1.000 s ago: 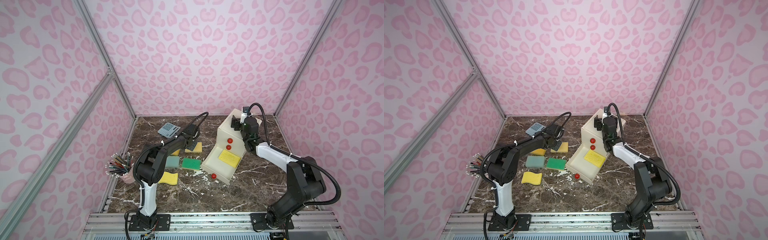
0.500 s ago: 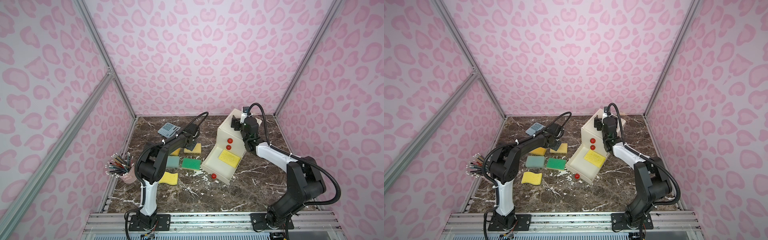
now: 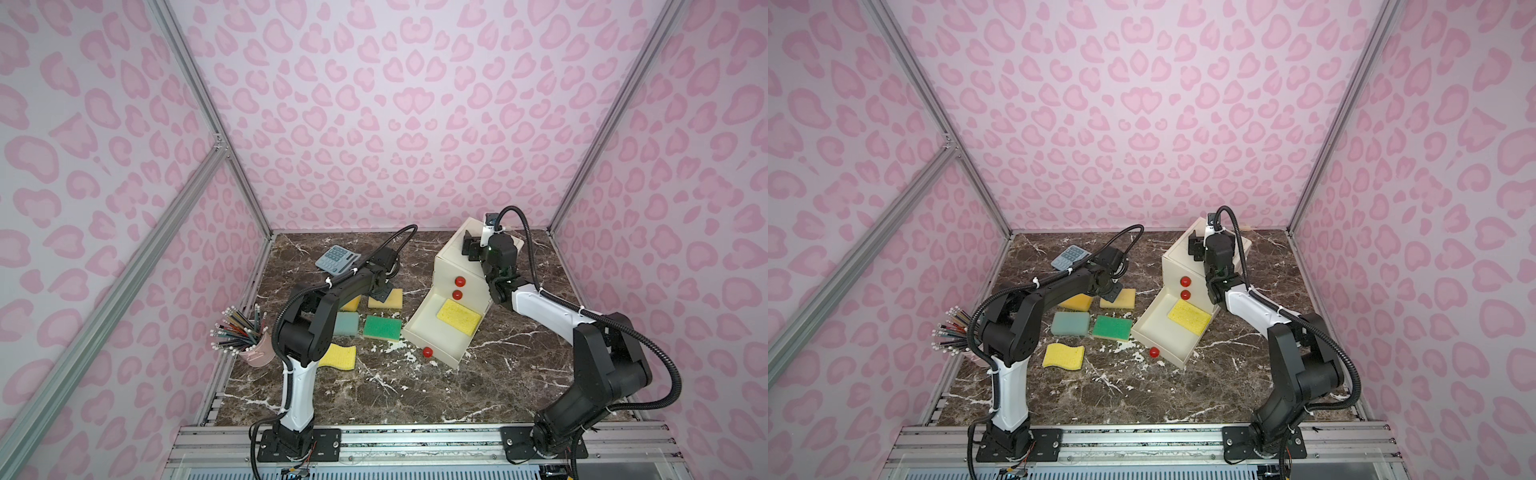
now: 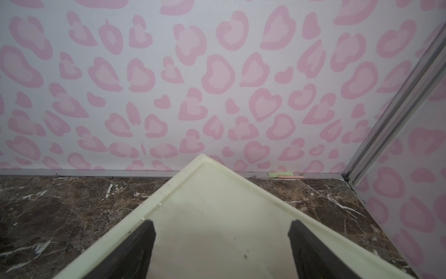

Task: Take the sponge out of the drawer
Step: Place the sponge at the center of the board.

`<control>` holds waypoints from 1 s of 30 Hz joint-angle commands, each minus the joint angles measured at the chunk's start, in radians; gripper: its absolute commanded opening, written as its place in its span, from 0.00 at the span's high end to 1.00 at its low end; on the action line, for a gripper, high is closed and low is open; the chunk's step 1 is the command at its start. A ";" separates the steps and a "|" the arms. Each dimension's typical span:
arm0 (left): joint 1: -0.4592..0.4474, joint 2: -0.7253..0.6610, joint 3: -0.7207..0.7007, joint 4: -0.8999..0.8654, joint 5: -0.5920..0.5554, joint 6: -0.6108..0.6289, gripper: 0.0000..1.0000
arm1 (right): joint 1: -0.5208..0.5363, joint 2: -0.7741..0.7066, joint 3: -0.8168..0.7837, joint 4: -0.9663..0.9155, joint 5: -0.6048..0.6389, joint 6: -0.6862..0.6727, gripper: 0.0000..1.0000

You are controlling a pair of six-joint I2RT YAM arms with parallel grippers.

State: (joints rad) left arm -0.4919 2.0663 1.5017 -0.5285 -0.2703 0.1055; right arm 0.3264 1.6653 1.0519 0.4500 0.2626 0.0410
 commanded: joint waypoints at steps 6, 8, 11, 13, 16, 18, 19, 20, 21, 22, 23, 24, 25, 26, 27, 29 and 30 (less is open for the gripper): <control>0.000 0.003 0.006 -0.011 -0.028 0.000 0.66 | -0.003 0.050 -0.016 -0.350 0.036 -0.053 0.12; 0.001 0.006 0.009 -0.013 -0.031 -0.001 0.66 | -0.002 0.050 -0.017 -0.350 0.036 -0.053 0.12; 0.001 0.006 0.009 -0.013 -0.036 -0.004 0.61 | -0.003 0.051 -0.015 -0.350 0.036 -0.053 0.11; 0.001 0.005 0.009 -0.012 -0.040 -0.006 0.59 | -0.003 0.053 -0.014 -0.353 0.037 -0.053 0.11; 0.001 0.004 0.008 -0.014 -0.044 -0.013 0.56 | -0.003 0.055 -0.012 -0.355 0.041 -0.053 0.12; 0.001 0.000 0.005 -0.012 -0.044 -0.018 0.53 | -0.003 0.056 -0.012 -0.356 0.040 -0.053 0.12; 0.001 -0.004 0.002 -0.009 -0.045 -0.020 0.52 | -0.003 0.056 -0.010 -0.356 0.042 -0.053 0.12; 0.001 -0.006 -0.001 -0.006 -0.045 -0.024 0.52 | -0.003 0.055 -0.010 -0.358 0.043 -0.053 0.12; 0.001 -0.010 -0.004 -0.002 -0.044 -0.026 0.52 | -0.003 0.055 -0.011 -0.358 0.043 -0.053 0.12; 0.000 -0.013 -0.007 -0.001 -0.045 -0.028 0.51 | -0.003 0.054 -0.010 -0.358 0.045 -0.053 0.12; 0.001 -0.018 -0.009 0.000 -0.047 -0.033 0.50 | -0.003 0.053 -0.011 -0.358 0.045 -0.053 0.12; 0.000 -0.024 -0.012 0.002 -0.049 -0.036 0.49 | -0.003 0.053 -0.012 -0.358 0.047 -0.053 0.12; 0.001 -0.032 -0.017 0.006 -0.054 -0.040 0.49 | -0.003 0.053 -0.012 -0.358 0.048 -0.053 0.12; 0.001 -0.045 -0.025 0.014 -0.057 -0.046 0.49 | -0.003 0.053 -0.013 -0.358 0.048 -0.053 0.12; 0.001 -0.059 -0.032 0.021 -0.056 -0.050 0.49 | -0.003 0.053 -0.012 -0.358 0.049 -0.053 0.12; 0.001 -0.101 -0.040 0.039 -0.059 -0.061 0.48 | -0.003 0.055 -0.011 -0.358 0.047 -0.053 0.12; 0.001 -0.121 -0.040 0.043 -0.061 -0.067 0.46 | -0.003 0.054 -0.012 -0.359 0.048 -0.053 0.12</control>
State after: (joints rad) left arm -0.4911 1.9881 1.4643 -0.5232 -0.3145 0.0662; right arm 0.3264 1.6802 1.0687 0.4492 0.2768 0.0410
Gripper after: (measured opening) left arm 0.532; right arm 0.883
